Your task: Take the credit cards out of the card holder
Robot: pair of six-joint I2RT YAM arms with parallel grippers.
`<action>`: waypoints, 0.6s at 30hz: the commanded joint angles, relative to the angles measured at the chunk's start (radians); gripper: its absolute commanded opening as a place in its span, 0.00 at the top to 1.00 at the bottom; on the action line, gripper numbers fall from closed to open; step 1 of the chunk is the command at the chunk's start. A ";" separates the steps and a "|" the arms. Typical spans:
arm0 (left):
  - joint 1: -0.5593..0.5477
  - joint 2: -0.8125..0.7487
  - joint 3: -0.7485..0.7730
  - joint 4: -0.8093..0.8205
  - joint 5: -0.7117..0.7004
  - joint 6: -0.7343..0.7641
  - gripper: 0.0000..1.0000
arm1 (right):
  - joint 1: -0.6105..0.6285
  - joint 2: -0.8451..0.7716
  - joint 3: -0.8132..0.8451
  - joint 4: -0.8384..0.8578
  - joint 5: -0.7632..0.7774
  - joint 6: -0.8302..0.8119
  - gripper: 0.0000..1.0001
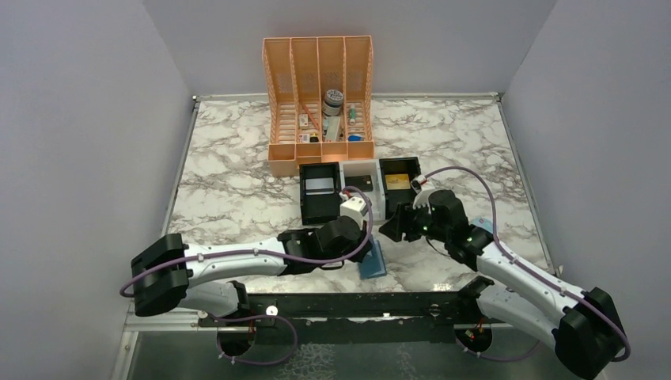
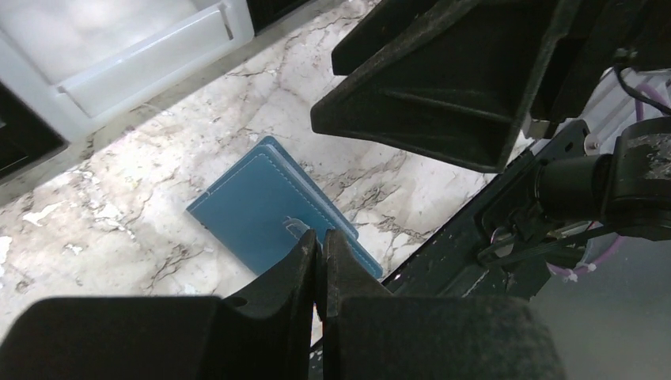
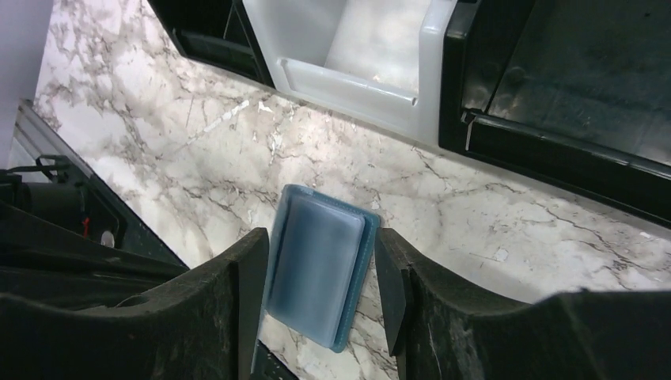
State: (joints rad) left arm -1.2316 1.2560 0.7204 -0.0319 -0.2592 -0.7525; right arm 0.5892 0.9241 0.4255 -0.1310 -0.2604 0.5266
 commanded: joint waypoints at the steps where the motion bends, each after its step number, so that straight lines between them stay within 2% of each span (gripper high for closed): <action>1: 0.001 0.051 0.053 0.002 0.036 0.022 1.00 | 0.001 -0.041 0.031 -0.043 0.055 -0.003 0.47; 5: 0.002 0.028 0.022 -0.110 -0.074 -0.041 1.00 | -0.001 -0.032 0.029 -0.042 0.004 -0.017 0.47; 10: 0.002 -0.087 -0.089 -0.266 -0.223 -0.118 1.00 | 0.000 -0.004 0.035 -0.027 -0.025 -0.022 0.48; 14: 0.004 -0.182 -0.184 -0.273 -0.227 -0.158 1.00 | 0.000 0.047 0.070 -0.029 -0.061 -0.054 0.49; 18: 0.005 -0.212 -0.221 -0.281 -0.229 -0.191 1.00 | 0.001 0.094 0.101 -0.016 -0.131 -0.131 0.50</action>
State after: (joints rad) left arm -1.2304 1.0710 0.5255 -0.2707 -0.4358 -0.8879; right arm 0.5892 0.9863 0.4755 -0.1638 -0.3096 0.4797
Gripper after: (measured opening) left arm 0.072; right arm 0.504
